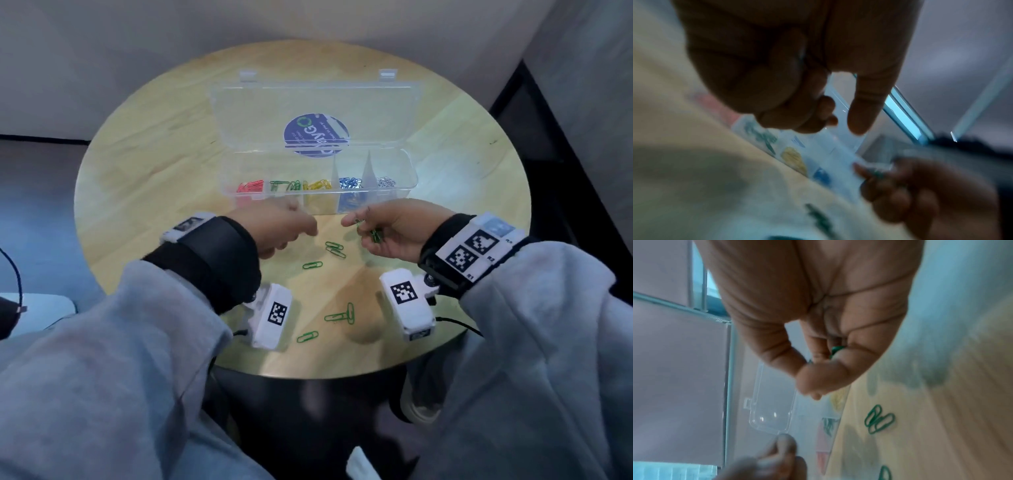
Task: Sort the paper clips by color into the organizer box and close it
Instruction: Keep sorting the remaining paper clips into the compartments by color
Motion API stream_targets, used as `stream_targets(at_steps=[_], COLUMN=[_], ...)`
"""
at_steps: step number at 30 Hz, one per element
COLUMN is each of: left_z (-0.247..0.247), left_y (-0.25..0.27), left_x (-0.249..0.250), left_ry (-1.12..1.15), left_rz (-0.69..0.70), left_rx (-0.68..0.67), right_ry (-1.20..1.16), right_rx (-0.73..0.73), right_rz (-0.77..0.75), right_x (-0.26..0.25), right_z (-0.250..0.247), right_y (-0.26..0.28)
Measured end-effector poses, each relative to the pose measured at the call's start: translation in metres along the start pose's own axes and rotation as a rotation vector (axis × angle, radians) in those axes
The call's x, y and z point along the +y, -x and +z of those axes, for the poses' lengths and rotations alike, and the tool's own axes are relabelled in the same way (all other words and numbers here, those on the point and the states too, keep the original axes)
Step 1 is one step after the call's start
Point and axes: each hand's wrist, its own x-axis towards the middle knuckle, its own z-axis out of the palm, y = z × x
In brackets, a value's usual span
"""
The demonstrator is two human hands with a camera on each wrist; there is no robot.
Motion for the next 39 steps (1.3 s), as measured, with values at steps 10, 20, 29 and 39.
stream_targets(at_steps=[10, 20, 29, 39], left_z=[0.031, 0.028, 0.002, 0.007], left_y=[-0.002, -0.005, 0.013, 0.025], left_x=[-0.007, -0.011, -0.015, -0.022], left_ry=[-0.695, -0.621, 0.248, 0.162], left_rz=[0.136, 0.034, -0.001, -0.001], left_rx=[0.072, -0.012, -0.118, -0.137], right_ry=[0.504, 1.475, 1.554, 1.491], right_rx=[0.191, 0.197, 0.155, 0.155], right_rz=[-0.031, -0.150, -0.053, -0.042], right_x=[-0.002, 0.002, 0.007, 0.014], right_z=[0.013, 0.039, 0.039, 0.041], right_y=[-0.009, -0.024, -0.026, -0.010])
